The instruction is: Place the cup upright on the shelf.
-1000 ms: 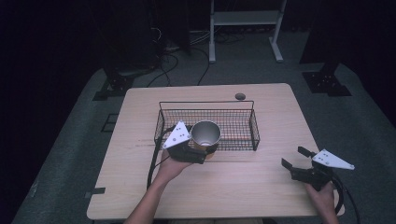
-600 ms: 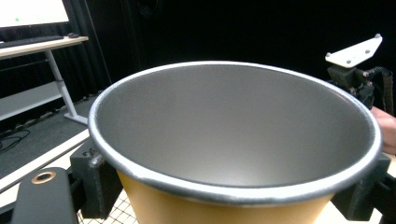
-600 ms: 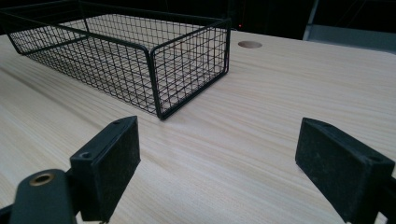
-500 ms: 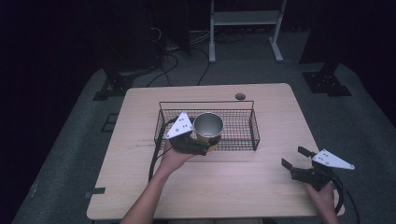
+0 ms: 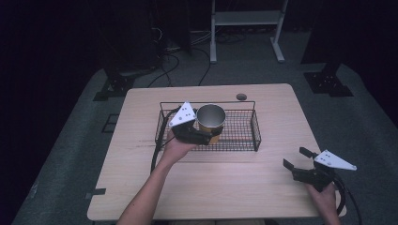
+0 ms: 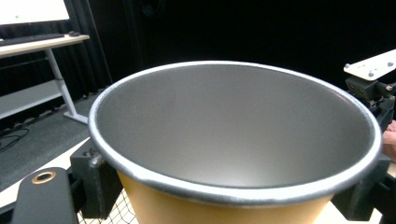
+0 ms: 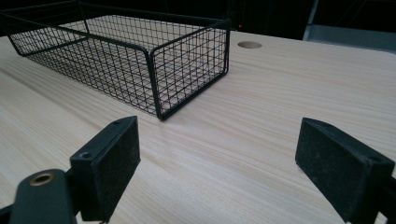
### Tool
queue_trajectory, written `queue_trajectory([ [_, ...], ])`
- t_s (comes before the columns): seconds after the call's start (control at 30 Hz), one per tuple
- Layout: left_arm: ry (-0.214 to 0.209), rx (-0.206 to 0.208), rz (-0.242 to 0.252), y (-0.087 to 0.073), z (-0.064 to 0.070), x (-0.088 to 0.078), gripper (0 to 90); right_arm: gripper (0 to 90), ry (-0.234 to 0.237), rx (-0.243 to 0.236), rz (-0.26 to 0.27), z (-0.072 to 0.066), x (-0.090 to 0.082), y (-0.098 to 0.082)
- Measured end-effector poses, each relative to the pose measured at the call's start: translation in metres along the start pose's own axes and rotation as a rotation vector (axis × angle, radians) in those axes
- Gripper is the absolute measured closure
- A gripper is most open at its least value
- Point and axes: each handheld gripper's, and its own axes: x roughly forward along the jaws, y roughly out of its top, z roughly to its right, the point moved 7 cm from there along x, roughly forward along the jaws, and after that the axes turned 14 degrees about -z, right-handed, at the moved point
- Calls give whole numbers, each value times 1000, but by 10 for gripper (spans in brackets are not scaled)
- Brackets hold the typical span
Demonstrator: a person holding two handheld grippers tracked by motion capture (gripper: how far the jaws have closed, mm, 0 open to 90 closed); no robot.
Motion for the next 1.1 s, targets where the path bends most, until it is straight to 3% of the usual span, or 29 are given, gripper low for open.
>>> queue_trajectory([
  [0.33,-10,-13,-7,7,-12,8,137,129,-1,-4,0,0,0,0],
  [0.7,-20,-1,-15,18,-21,15,137,128,1,-1,1,0,0,0],
  [1.1,-53,-12,-9,24,-33,25,137,129,2,-2,3,0,0,0],
])
